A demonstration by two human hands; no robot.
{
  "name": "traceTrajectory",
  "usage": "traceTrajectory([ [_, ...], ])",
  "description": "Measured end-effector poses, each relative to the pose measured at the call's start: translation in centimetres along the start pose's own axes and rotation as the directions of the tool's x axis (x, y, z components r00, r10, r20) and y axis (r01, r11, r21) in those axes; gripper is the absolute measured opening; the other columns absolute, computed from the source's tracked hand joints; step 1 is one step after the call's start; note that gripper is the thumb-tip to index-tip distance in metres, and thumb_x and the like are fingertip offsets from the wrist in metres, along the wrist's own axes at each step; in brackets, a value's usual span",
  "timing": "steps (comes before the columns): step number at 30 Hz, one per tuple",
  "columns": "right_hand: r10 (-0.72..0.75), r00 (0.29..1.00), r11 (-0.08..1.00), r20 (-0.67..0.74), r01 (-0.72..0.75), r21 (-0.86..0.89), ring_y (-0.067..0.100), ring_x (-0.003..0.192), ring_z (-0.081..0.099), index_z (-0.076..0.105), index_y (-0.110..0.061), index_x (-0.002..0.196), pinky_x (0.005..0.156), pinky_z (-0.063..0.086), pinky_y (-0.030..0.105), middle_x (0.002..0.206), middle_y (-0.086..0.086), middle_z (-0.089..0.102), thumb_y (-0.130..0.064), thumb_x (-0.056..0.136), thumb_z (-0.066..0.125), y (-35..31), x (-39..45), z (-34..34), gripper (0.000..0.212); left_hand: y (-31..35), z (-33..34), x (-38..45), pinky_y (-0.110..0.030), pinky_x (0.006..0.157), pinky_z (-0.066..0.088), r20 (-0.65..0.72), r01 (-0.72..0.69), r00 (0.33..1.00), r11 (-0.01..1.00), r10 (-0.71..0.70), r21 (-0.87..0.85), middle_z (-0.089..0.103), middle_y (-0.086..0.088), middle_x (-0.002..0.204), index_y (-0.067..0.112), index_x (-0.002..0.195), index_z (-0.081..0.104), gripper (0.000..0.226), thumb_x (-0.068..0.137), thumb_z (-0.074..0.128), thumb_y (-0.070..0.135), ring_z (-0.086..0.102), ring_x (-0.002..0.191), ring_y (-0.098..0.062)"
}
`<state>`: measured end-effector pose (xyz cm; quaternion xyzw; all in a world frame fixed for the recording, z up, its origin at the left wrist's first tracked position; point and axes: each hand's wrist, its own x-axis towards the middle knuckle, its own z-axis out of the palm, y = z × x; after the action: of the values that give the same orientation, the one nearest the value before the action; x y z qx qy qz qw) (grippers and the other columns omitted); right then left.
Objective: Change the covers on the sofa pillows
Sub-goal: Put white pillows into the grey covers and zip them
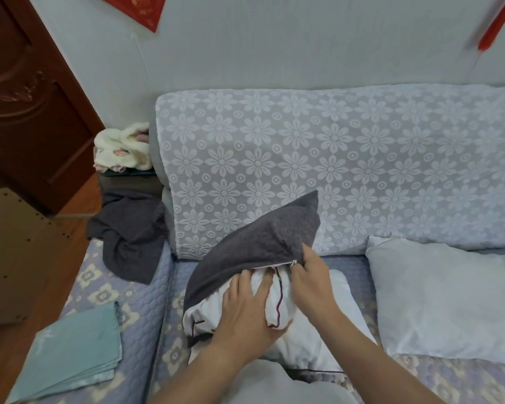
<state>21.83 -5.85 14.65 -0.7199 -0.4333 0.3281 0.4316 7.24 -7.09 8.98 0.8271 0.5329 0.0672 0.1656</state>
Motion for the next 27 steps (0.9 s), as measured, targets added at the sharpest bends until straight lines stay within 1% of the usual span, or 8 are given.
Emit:
traceTrajectory([
  [3,-0.038,0.986,0.997,0.165,0.026,0.069,0.006,0.064,0.052,0.058,-0.012,0.076,0.06,0.046,0.023,0.075,0.003,0.064,0.01,0.081,0.043,-1.3,-0.9,-0.3,0.027,0.2,0.3,1.0,-0.039,0.102,0.04,-0.022,0.089,0.996,0.978,-0.087,0.19,0.05,-0.005,0.136,0.024,0.147,0.04,0.077,0.082,0.026,0.064,0.046,0.118,-0.027],
  [6,-0.08,0.893,0.997,0.442,0.078,0.023,0.016,0.068,0.06,0.06,-0.018,0.073,0.062,0.057,0.038,0.071,-0.003,0.064,-0.006,0.07,0.044,-1.3,-3.2,0.6,0.021,-0.6,-1.5,2.0,-0.039,0.101,0.043,0.094,0.061,0.991,0.957,-0.091,0.283,0.066,-0.004,0.126,0.024,0.129,0.061,0.062,0.091,0.021,0.052,0.059,0.117,-0.029],
  [9,0.032,0.978,0.999,0.204,-0.04,0.033,0.017,0.077,0.064,0.066,-0.013,0.084,0.071,0.055,0.036,0.076,-0.006,0.067,-0.012,0.077,0.05,0.2,-0.8,0.1,0.018,-0.9,-1.6,0.4,-0.029,0.105,0.041,0.015,0.004,1.0,0.992,-0.003,-0.123,0.054,-0.003,0.137,0.032,0.137,0.051,0.055,0.087,0.056,0.052,0.052,0.127,-0.021],
  [12,0.023,0.995,0.999,0.093,-0.026,0.032,0.01,0.058,0.041,0.049,0.001,0.068,0.056,0.037,0.031,0.063,-0.001,0.049,0.009,0.08,0.044,0.5,1.3,-1.5,0.016,-0.4,-1.1,-2.6,-0.019,0.118,0.02,0.308,-0.02,0.939,0.918,0.154,-0.397,-0.007,0.016,0.166,0.055,0.154,-0.005,0.09,0.092,0.059,0.045,0.02,0.149,-0.008],
  [16,0.102,0.99,0.992,0.099,-0.109,0.064,0.014,0.065,0.042,0.05,0.008,0.08,0.058,0.033,0.032,0.068,0.02,0.049,0.008,0.085,0.044,1.0,0.0,-2.5,0.008,-1.7,-1.3,-1.6,-0.021,0.109,0.041,0.065,-0.104,0.98,0.765,0.187,-0.636,0.046,0.023,0.141,0.048,0.14,0.049,0.049,0.097,0.054,0.023,0.049,0.122,0.007],
  [20,0.094,0.981,0.992,0.172,-0.106,0.065,0.014,0.085,0.057,0.062,-0.017,0.094,0.071,0.042,0.028,0.094,-0.001,0.062,0.001,0.092,0.046,1.6,-1.0,-2.4,0.024,-3.2,-3.3,1.5,-0.022,0.079,0.047,-0.216,-0.112,0.976,0.87,0.006,-0.48,0.045,0.016,0.105,0.032,0.104,0.052,0.034,0.081,0.077,0.035,0.051,0.093,-0.004],
  [23,-0.016,0.971,1.0,0.238,0.01,0.026,0.012,0.082,0.057,0.063,-0.016,0.095,0.069,0.042,0.026,0.092,-0.001,0.061,0.005,0.087,0.049,1.5,-1.6,-1.8,0.026,-3.6,-4.8,4.2,-0.026,0.091,0.044,-0.141,-0.155,0.982,0.967,0.128,-0.204,0.039,0.011,0.116,0.031,0.116,0.049,0.048,0.073,0.066,0.047,0.043,0.106,-0.009],
  [27,-0.102,0.985,0.994,0.136,0.106,-0.016,0.009,0.091,0.05,0.057,-0.021,0.089,0.078,0.041,0.028,0.097,-0.002,0.054,0.0,0.078,0.062,2.0,-3.0,0.0,0.024,-3.1,-5.6,5.2,-0.039,0.072,0.047,-0.043,-0.274,0.961,0.96,0.272,-0.056,0.047,0.006,0.097,0.021,0.097,0.049,0.026,0.077,0.04,0.033,0.052,0.089,-0.021],
])
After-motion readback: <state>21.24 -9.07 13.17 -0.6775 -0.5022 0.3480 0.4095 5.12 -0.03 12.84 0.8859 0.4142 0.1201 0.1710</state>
